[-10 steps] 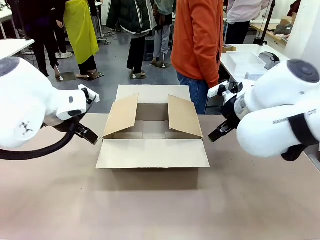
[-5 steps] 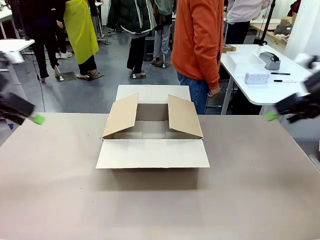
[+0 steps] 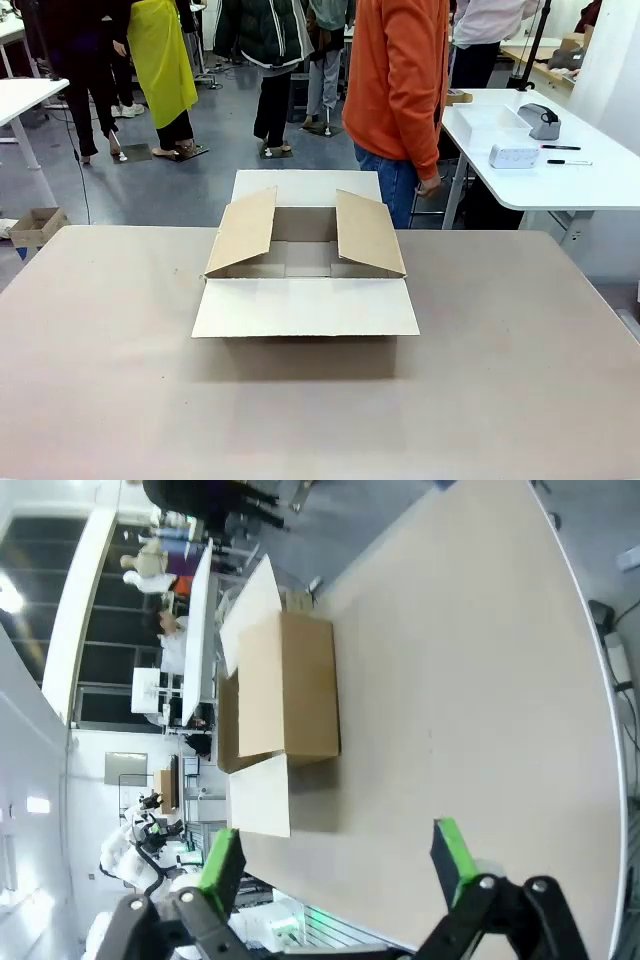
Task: Pack the gift set into the box.
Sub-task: Place both hands on the side flaps of the Package Box and spread them outward.
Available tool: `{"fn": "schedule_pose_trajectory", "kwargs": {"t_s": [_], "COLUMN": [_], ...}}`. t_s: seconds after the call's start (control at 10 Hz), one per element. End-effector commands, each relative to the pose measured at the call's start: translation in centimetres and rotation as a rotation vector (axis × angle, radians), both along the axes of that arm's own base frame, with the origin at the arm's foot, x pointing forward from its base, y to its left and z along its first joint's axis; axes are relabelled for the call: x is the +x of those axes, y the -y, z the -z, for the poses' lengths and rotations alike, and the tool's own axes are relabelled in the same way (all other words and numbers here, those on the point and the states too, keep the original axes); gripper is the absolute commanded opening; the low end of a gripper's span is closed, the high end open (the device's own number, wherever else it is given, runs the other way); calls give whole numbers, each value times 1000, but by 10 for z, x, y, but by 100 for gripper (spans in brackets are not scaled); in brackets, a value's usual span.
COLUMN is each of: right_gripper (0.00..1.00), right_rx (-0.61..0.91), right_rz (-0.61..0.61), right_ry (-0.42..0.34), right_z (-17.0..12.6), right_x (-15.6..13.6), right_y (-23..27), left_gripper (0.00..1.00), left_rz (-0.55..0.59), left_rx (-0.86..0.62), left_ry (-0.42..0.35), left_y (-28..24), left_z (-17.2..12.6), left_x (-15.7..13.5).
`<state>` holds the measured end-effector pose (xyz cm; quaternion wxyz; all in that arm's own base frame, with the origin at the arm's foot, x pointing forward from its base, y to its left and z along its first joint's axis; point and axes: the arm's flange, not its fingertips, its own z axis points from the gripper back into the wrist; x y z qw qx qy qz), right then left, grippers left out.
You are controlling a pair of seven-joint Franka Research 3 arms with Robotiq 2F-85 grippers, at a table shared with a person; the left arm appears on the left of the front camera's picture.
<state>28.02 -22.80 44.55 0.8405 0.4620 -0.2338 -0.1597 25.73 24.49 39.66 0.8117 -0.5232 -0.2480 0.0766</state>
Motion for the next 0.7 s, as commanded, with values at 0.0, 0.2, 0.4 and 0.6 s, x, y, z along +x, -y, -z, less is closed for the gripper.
{"fn": "schedule_pose_trajectory", "kwargs": {"t_s": [0.0,0.2,0.4,0.6], "right_gripper": [100,100,100,100], "right_rx": [-159,-159,-155,-462], "right_rz": [-97,-97,-95,-28], "right_ry": [4,4,-26,16], "right_z": [-24,-24,-24,-92], "right_x": [13,13,21,41], "right_y": [-45,-45,-47,-152], "left_gripper": [100,100,100,100], "left_rz": [111,111,111,147], "left_rx": [121,121,121,257], "left_ry": [31,31,31,18], "left_y": [34,34,34,85], "left_z": [-24,-24,-24,-60], "left_x": [6,6,6,35]}}
